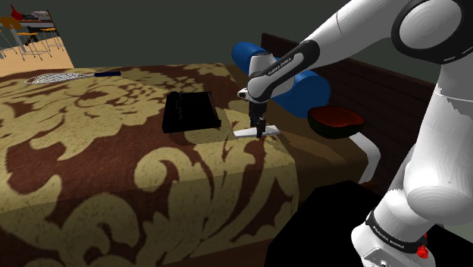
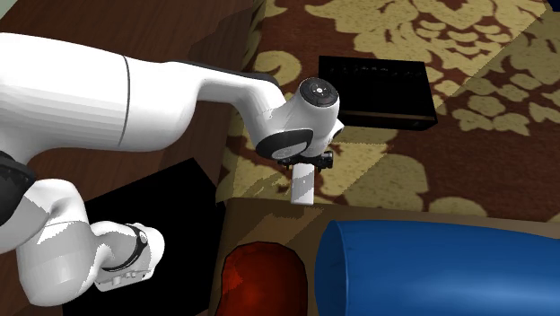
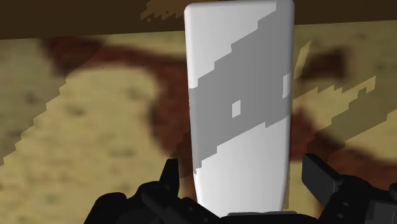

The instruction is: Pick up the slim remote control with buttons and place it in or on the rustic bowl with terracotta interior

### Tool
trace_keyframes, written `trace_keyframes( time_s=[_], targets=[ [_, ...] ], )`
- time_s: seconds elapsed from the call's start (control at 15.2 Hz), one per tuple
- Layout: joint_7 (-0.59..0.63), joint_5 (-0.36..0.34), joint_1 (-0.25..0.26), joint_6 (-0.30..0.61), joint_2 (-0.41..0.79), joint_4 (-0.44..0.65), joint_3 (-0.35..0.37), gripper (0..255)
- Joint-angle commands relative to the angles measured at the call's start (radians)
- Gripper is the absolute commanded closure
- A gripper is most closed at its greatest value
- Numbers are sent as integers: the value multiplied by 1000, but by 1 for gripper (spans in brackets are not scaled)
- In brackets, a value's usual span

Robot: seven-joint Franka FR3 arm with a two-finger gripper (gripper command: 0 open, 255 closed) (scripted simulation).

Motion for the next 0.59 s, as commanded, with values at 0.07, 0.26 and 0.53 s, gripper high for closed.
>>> trace_keyframes(
  time_s=[0.07,0.26,0.53],
  targets=[
    [0,0,0,0,0,0,0,255],
    [0,0,0,0,0,0,0,255],
    [0,0,0,1,0,0,0,255]
  ],
)
